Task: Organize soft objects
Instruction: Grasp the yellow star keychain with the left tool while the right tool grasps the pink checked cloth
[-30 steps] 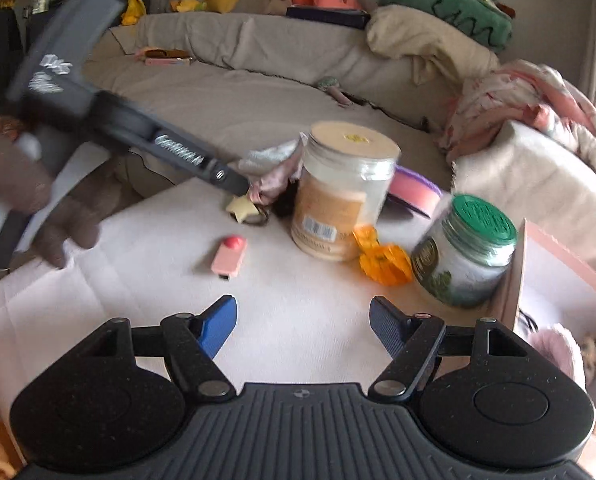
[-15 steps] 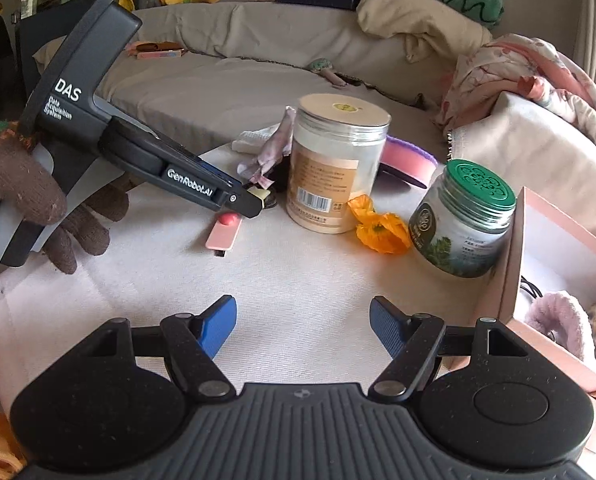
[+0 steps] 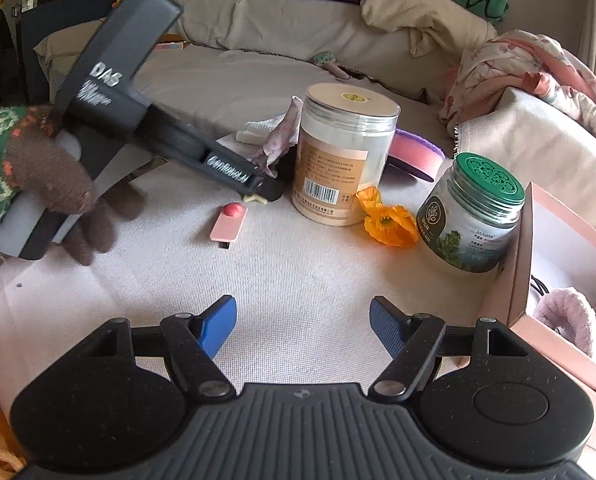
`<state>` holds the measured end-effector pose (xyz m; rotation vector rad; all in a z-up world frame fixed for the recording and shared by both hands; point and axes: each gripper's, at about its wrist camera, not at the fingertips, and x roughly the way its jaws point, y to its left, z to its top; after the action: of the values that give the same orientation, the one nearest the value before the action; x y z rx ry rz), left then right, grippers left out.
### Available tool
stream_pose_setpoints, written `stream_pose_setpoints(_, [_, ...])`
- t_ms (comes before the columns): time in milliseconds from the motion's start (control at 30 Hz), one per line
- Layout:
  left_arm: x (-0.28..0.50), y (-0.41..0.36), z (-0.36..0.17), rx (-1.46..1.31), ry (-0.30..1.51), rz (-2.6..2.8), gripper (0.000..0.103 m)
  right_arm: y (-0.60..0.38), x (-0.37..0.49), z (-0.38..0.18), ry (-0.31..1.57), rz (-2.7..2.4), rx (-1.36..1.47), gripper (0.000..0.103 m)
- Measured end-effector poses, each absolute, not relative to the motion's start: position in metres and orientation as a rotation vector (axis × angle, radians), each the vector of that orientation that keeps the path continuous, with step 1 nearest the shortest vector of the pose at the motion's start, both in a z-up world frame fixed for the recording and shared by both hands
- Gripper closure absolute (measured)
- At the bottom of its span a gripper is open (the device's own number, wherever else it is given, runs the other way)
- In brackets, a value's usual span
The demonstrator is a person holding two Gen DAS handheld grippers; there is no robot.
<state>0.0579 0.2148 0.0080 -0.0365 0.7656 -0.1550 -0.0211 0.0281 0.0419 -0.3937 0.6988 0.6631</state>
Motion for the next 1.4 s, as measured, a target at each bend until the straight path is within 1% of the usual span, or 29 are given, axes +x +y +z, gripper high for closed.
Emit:
stream_pose_setpoints(200, [0.033, 0.236, 0.010, -0.032, 0.785, -0.145, 0.073, 0.033, -0.021, 0.042, 0.690, 0.679, -0.396, 0.029])
stream_pose_setpoints(367, [0.004, 0.272, 0.009, -0.211, 0.777, -0.131, 0.074, 0.051, -0.015, 0.045, 0.686, 0.764, -0.378, 0.029])
stream_pose_setpoints(400, [-0.001, 0.277, 0.009, -0.249, 0.772, -0.144, 0.074, 0.057, -0.012, 0.045, 0.692, 0.784, -0.369, 0.031])
stream_pose_setpoints(433, [-0.005, 0.282, 0.009, -0.287, 0.766, -0.159, 0.074, 0.063, -0.008, 0.044, 0.698, 0.799, -0.358, 0.033])
stream_pose_setpoints(500, [-0.011, 0.285, 0.011, -0.333, 0.756, -0.186, 0.074, 0.076, 0.000, 0.039, 0.722, 0.821, -0.352, 0.049])
stream_pose_setpoints(533, [-0.014, 0.285, 0.013, -0.343, 0.744, -0.204, 0.075, 0.083, 0.005, 0.036, 0.737, 0.828, -0.356, 0.052])
stream_pose_setpoints(567, [-0.017, 0.284, 0.015, -0.342, 0.736, -0.213, 0.089, 0.088, 0.009, 0.033, 0.750, 0.827, -0.358, 0.055])
stream_pose_setpoints(600, [-0.018, 0.283, 0.018, -0.334, 0.733, -0.220, 0.092, 0.093, 0.014, 0.030, 0.760, 0.823, -0.358, 0.057])
stream_pose_setpoints(633, [-0.020, 0.282, 0.020, -0.325, 0.733, -0.222, 0.091, 0.095, 0.017, 0.029, 0.758, 0.821, -0.352, 0.058])
stream_pose_setpoints(700, [-0.020, 0.279, 0.021, -0.310, 0.739, -0.224, 0.091, 0.099, 0.019, 0.029, 0.756, 0.814, -0.359, 0.066])
stream_pose_setpoints(900, [-0.021, 0.270, 0.014, -0.257, 0.764, -0.183, 0.091, 0.089, 0.005, 0.041, 0.735, 0.832, -0.381, 0.066])
stream_pose_setpoints(967, [-0.022, 0.265, 0.014, -0.206, 0.771, -0.144, 0.084, 0.084, 0.005, 0.052, 0.700, 0.834, -0.347, 0.066])
stream_pose_setpoints(1033, [-0.024, 0.260, 0.015, -0.173, 0.776, -0.149, 0.084, 0.086, 0.008, 0.064, 0.680, 0.859, -0.299, 0.061])
stream_pose_setpoints(1067, [-0.026, 0.258, 0.015, -0.162, 0.782, -0.159, 0.083, 0.091, 0.011, 0.069, 0.675, 0.869, -0.280, 0.053])
stream_pose_setpoints(1100, [-0.028, 0.254, 0.015, -0.142, 0.786, -0.168, 0.082, 0.097, 0.015, 0.072, 0.673, 0.872, -0.268, 0.050])
stream_pose_setpoints(1233, [-0.035, 0.244, 0.012, -0.092, 0.783, -0.195, 0.081, 0.130, 0.037, 0.065, 0.699, 0.841, -0.229, 0.050])
stream_pose_setpoints(1267, [-0.036, 0.243, 0.010, -0.104, 0.789, -0.197, 0.080, 0.138, 0.044, 0.060, 0.716, 0.825, -0.223, 0.054])
stream_pose_setpoints(1300, [-0.038, 0.243, 0.010, -0.107, 0.783, -0.189, 0.080, 0.144, 0.051, 0.055, 0.742, 0.815, -0.218, 0.078])
stream_pose_setpoints(1333, [-0.039, 0.243, 0.010, -0.110, 0.783, -0.180, 0.080, 0.149, 0.056, 0.051, 0.776, 0.819, -0.222, 0.095])
stream_pose_setpoints(1367, [-0.040, 0.244, 0.011, -0.111, 0.782, -0.169, 0.080, 0.151, 0.061, 0.049, 0.811, 0.819, -0.229, 0.100])
stream_pose_setpoints(1400, [-0.041, 0.244, 0.011, -0.111, 0.777, -0.153, 0.080, 0.146, 0.062, 0.050, 0.817, 0.812, -0.213, 0.100])
